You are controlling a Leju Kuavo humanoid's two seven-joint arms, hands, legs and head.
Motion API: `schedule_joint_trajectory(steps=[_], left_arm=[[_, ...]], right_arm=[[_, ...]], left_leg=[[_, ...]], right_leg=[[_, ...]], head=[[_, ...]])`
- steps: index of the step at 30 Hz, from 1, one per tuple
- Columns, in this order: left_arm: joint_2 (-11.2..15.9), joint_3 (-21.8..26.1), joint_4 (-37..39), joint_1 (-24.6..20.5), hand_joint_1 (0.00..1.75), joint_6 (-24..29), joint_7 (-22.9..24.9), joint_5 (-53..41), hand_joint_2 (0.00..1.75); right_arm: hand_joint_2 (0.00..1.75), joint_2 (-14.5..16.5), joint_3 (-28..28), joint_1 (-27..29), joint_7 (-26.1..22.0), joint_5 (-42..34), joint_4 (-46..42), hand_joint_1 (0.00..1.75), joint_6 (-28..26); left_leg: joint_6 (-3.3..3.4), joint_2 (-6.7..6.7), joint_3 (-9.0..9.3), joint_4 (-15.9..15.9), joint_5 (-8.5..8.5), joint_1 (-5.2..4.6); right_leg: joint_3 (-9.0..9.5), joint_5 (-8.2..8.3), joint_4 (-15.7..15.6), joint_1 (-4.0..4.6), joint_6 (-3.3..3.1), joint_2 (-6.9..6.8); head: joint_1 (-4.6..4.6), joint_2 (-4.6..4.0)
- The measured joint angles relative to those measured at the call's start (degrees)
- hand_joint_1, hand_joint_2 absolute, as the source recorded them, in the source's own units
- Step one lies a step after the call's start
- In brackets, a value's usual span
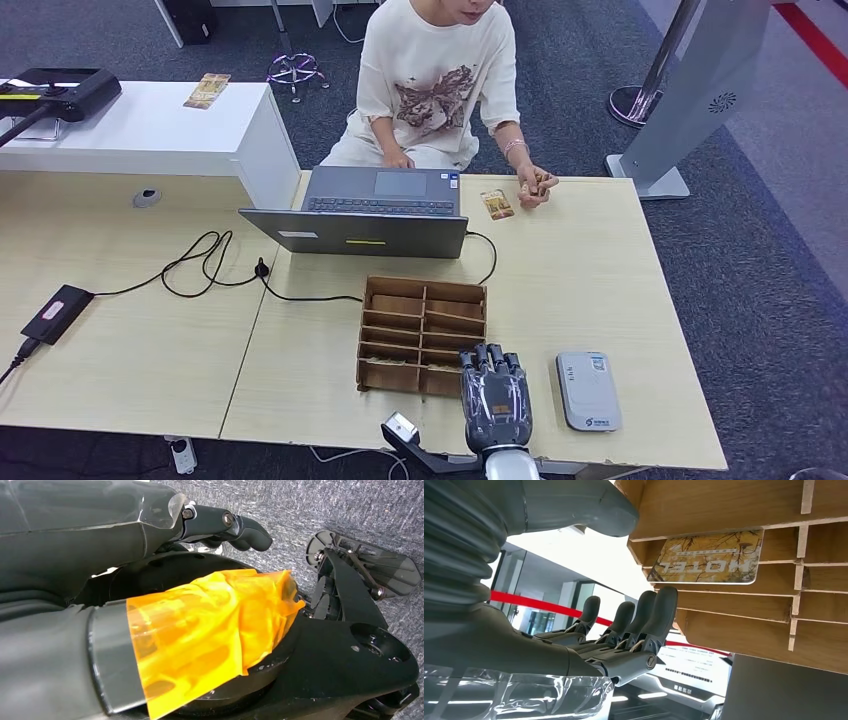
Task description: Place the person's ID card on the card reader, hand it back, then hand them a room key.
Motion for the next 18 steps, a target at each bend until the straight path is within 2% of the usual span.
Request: schedule_joint_trajectory(steps=[5,11,18], left_arm=[[0.0,-0.1,0.0,0.0,0.00,0.0,0.0,0.0,0.00],[0.0,-0.4,0.0,0.0,0.00,-0.1,0.0,0.0,0.00],[0.0,-0.4,0.0,0.0,0.00,-0.1,0.0,0.0,0.00]], right_arm=[[1.75,0.2,0.0,-0.1,-0.3,0.0,0.2,0.80,-0.1],[1.75,0.5,0.0,-0.2,-0.8,0.0,0.5,0.73,-0.2],[1.75,0.9,0.0,-0.9,-1.4,0.0,1.3,0.78,-0.3]], left_leg=[[0.00,0.00,0.00,0.0,0.00,0.00],[0.00,0.00,0.00,0.0,0.00,0.00],[0.00,0.00,0.00,0.0,0.00,0.00]], right_leg=[[0.00,0.00,0.0,0.00,0.00,0.00],[0.00,0.00,0.0,0.00,0.00,0.00],[0.00,0.00,0.0,0.00,0.00,0.00]], head=[[0.00,0.01],[0.00,-0.01],[0.00,-0.01]])
